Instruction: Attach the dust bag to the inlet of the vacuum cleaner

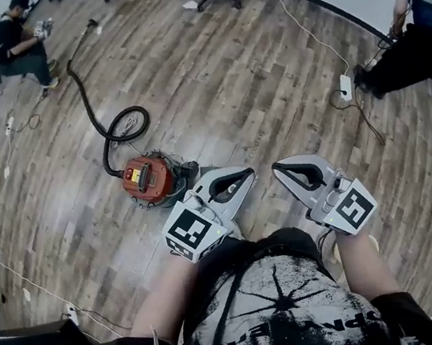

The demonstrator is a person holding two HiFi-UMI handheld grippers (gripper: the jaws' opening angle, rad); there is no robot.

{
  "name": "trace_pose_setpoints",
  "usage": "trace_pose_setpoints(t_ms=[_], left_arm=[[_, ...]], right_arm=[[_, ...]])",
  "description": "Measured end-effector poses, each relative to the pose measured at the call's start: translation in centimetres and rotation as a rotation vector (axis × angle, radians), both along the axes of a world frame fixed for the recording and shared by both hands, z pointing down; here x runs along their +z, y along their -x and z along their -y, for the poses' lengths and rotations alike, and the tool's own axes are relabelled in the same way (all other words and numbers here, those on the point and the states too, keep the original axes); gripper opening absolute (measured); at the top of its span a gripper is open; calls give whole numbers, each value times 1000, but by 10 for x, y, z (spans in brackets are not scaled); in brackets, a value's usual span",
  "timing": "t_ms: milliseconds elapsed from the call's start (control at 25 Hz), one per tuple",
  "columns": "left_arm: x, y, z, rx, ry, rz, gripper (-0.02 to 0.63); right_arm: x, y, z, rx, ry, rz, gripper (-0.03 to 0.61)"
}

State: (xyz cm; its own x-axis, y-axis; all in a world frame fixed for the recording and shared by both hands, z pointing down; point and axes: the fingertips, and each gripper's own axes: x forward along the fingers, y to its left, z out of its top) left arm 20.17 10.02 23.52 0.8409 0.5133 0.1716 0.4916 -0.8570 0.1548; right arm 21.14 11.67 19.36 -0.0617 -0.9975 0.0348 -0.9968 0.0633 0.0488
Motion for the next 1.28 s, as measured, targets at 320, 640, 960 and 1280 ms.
trace_pose_setpoints(t_ms=[320,640,960,1280], left_arm=[[11,2,57,-267,-12,3,3],[3,-8,68,-598,-5,16,3],[4,-25,41,-864,39,45,3],[12,9,48,-933,16,60,3]], right_arm=[[14,3,65,-270,9,1,8],[4,0,87,-634,2,-18,7],[9,-14,65,-912,58,8,8],[19,23,84,-1007,44,-14,8]])
